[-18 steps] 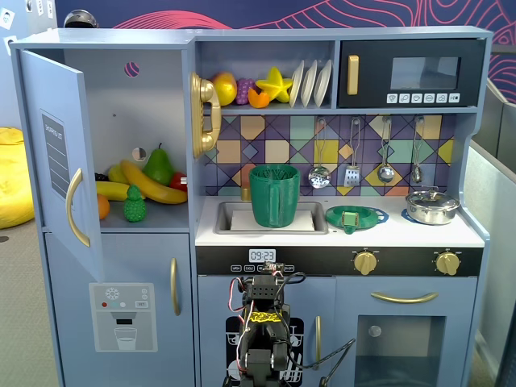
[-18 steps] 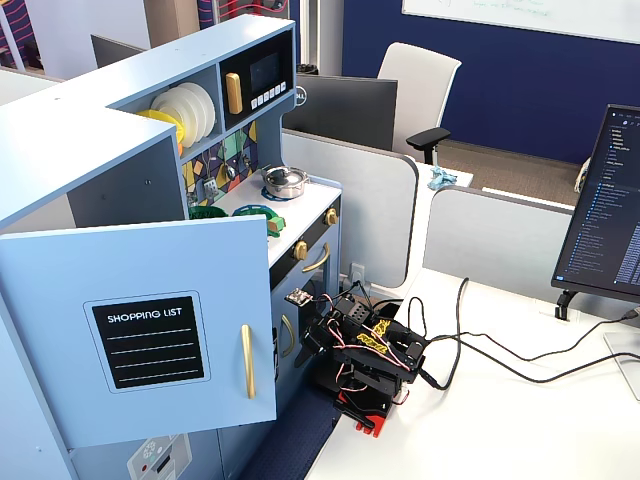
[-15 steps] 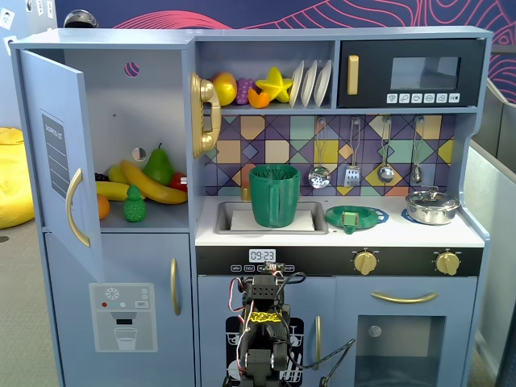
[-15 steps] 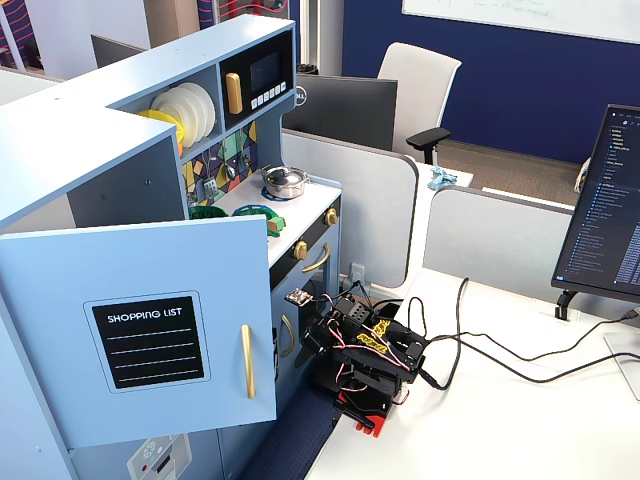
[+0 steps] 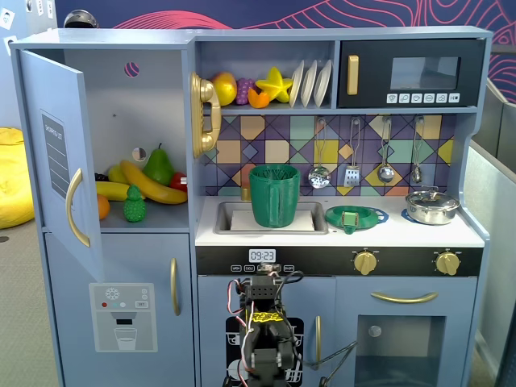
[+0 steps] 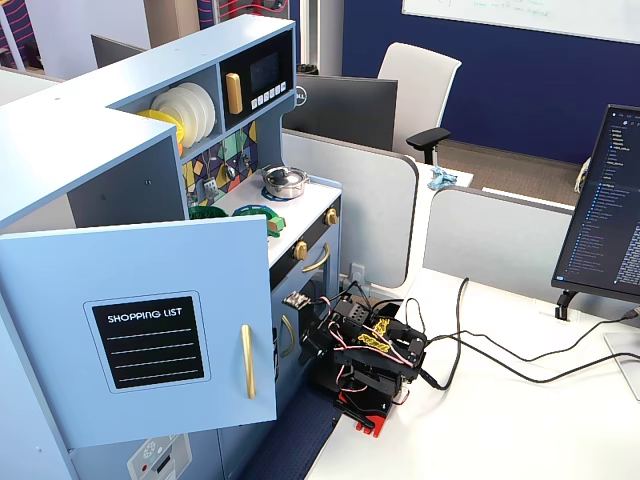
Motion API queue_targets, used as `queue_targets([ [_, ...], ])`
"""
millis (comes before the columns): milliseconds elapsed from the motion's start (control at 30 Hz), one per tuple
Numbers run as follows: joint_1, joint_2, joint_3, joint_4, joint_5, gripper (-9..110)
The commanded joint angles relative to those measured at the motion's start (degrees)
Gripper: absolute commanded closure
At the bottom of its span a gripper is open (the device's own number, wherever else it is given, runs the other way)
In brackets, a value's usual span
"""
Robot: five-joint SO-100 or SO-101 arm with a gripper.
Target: Pick up the green pineapple from the left cabinet and place it in the green recipient
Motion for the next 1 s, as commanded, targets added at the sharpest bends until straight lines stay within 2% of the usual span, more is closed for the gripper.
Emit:
queue_targets([
  [0,-12.4,-2.4,-0.4,-27.0,0.5,101],
  [67,-18.2,-8.5,-0.6,-44.9,-1.5,101],
  [133,-24.1,-13.7,-1.5,-57.6,-6.2,101],
  [300,-35.3,-23.8,-9.6,-71.5,-11.7,96],
  [467,-37.5,-35.9,-24.7,-77.9,-11.4,89],
  [633,-38.1,-47.0,-38.8,-79.2,-18.2,86],
  [767,-36.7,-52.4,-44.1,-79.9,-18.8,83],
  [833,-35.8,-54.1,-45.2,-82.1,-15.1,78],
  [967,-34.2,-56.0,-47.0,-83.6,-13.2,74],
])
